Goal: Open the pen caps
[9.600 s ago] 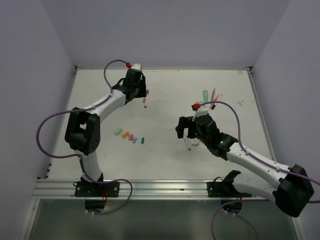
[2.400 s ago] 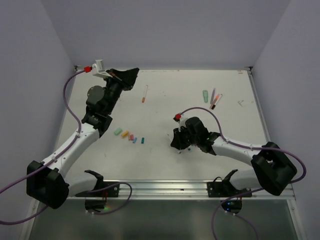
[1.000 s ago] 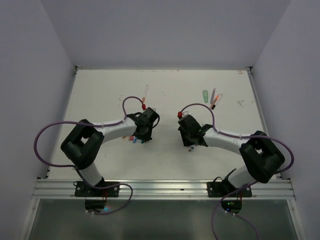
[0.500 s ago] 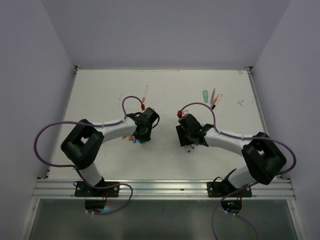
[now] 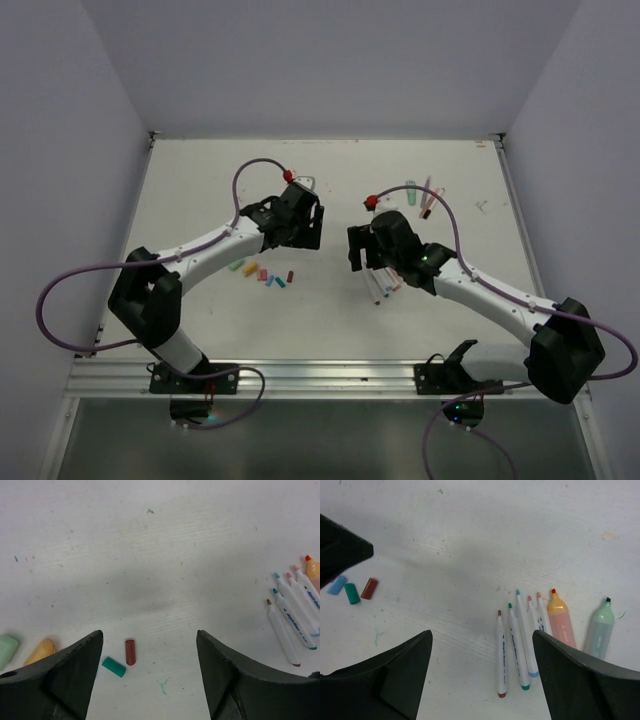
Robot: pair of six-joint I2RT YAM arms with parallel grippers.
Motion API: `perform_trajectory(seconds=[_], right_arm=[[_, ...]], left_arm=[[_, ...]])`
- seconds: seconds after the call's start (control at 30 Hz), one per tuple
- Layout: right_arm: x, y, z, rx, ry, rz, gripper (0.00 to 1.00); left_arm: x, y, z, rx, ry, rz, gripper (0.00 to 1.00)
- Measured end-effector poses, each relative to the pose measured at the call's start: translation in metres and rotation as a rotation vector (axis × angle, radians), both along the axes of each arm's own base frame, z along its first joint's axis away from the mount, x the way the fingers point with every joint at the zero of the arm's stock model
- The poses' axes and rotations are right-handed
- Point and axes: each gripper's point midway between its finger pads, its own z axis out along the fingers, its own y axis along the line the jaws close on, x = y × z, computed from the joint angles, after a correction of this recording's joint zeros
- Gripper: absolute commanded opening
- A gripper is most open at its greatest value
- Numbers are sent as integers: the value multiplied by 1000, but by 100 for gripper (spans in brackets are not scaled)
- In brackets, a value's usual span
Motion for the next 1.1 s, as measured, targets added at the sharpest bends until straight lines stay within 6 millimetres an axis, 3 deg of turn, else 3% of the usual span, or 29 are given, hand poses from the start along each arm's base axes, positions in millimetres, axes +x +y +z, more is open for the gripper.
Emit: perform_trajectory(seconds=[0.17,0.33,0.5,0.77,0.97,1.1], right_arm=[[5,-9,13,4,-48,-47,93],[9,-17,26,15,-90,-81,94],[12,-21,25,17,-98,-97,94],[9,-19,20,28,-78,-77,94],[9,-15,16,32,-65,-63,94],[9,-15,16,32,-65,-64,94]], left_arm=[[36,17,17,-19,-57,57,83],[94,39,22,-15,-126,120,75],[142,51,3,14,-167,123,70],[205,53,-28,15,-217,45,61],[230,55,-47,37,-225,-9,56],[225,56,-61,47,-196,-46,54]])
